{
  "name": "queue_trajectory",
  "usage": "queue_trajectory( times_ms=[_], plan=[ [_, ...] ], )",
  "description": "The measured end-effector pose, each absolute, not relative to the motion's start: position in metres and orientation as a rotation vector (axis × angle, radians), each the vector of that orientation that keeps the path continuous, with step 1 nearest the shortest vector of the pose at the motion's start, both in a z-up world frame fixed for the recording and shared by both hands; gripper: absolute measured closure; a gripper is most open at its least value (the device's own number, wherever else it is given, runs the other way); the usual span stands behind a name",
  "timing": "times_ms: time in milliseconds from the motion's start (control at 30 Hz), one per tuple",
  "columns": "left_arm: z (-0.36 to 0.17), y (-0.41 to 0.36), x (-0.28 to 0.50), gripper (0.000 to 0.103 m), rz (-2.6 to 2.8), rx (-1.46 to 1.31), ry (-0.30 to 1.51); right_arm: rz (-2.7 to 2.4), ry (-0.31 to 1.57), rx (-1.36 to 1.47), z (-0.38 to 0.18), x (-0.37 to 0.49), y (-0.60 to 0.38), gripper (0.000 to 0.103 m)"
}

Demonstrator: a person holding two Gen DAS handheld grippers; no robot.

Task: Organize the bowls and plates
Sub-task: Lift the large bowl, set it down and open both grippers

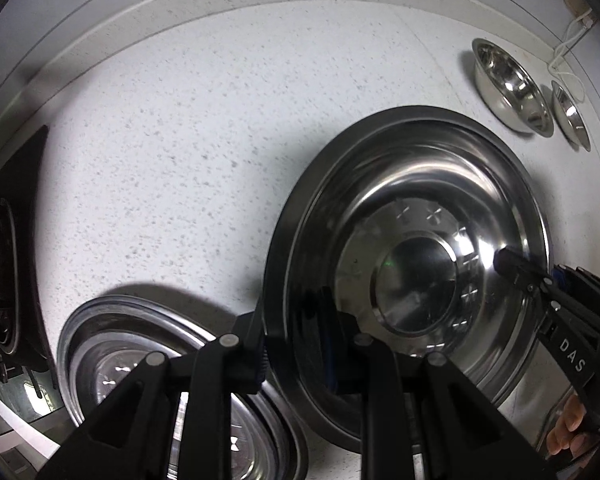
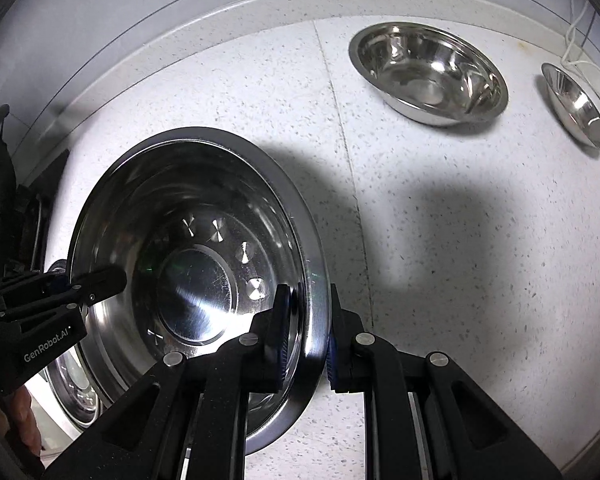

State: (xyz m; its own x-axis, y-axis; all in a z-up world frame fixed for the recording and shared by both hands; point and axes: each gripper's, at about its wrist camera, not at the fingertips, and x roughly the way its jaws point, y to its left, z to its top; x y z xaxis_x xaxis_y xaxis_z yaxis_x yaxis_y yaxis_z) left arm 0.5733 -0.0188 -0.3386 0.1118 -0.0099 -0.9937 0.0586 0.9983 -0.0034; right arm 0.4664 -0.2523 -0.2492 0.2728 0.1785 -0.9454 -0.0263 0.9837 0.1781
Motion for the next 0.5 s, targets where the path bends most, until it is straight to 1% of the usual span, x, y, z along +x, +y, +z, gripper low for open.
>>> queue_trajectory(
  times_ms=[100, 133, 167, 200, 233, 333, 367, 433, 500],
  plan=[
    [-0.343, -0.023, 0.574, 0.081, -0.054, 0.061, 1.466, 0.130, 1.293, 0.144, -0.250, 0.467, -0.253, 0.087],
    [-0.342, -0.026, 0.573, 0.081, -0.048, 0.084, 1.456, 0.127, 1.286, 0.149, -0.248, 0.466, -0.256, 0.076],
    [-0.340, -0.027, 0.573, 0.080, -0.042, 0.106, 1.445, 0.123, 1.279, 0.148, -0.246, 0.466, -0.258, 0.053],
    [-0.338, -0.027, 0.573, 0.080, -0.036, 0.120, 1.437, 0.117, 1.267, 0.143, -0.242, 0.465, -0.261, 0.041],
    [-0.335, -0.027, 0.572, 0.080, -0.031, 0.127, 1.430, 0.114, 1.251, 0.142, -0.238, 0.464, -0.265, 0.026],
    [-0.321, -0.026, 0.570, 0.080, -0.012, 0.124, 1.402, 0.103, 1.224, 0.140, -0.225, 0.463, -0.278, 0.023],
    [-0.315, -0.027, 0.569, 0.079, -0.010, 0.125, 1.388, 0.097, 1.214, 0.149, -0.220, 0.462, -0.283, 0.020],
    [-0.301, -0.034, 0.569, 0.079, -0.018, 0.138, 1.346, 0.079, 1.188, 0.154, -0.209, 0.461, -0.296, 0.016],
    [-0.284, -0.044, 0.568, 0.078, -0.037, 0.149, 1.308, 0.061, 1.163, 0.152, -0.198, 0.459, -0.308, 0.016]
  ],
)
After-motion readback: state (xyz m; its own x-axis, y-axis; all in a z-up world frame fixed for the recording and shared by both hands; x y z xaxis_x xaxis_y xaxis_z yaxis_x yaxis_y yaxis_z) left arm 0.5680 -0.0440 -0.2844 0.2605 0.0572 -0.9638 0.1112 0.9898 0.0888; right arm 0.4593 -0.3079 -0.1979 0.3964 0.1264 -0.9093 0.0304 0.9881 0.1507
